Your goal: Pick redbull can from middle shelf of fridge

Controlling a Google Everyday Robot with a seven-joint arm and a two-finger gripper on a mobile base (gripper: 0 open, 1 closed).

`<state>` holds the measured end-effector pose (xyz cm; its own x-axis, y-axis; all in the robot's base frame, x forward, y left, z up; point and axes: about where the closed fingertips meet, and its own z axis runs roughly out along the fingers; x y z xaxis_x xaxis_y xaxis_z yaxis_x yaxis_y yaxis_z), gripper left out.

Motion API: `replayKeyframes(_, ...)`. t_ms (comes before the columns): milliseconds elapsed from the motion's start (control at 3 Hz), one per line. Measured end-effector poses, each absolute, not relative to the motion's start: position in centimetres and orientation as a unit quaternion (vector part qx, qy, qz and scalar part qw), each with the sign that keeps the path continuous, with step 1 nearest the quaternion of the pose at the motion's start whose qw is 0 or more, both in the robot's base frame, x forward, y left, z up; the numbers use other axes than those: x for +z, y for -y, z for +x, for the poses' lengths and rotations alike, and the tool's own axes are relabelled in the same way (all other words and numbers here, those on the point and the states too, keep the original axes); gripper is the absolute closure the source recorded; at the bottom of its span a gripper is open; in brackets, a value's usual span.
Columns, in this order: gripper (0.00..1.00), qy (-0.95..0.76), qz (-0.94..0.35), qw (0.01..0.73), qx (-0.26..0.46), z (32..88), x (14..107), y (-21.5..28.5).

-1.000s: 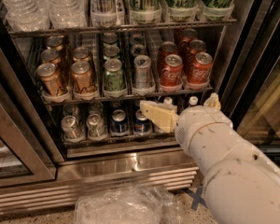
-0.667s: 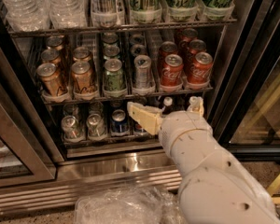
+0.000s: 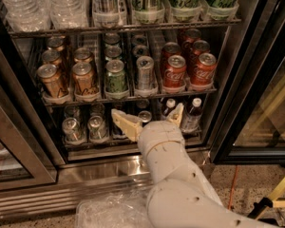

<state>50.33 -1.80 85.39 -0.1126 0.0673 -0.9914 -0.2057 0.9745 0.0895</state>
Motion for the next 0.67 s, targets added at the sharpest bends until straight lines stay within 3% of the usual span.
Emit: replayKeyframes(667,0.00,-0.718,-0.028,0.690,0.088,50.81,86.89,3.10)
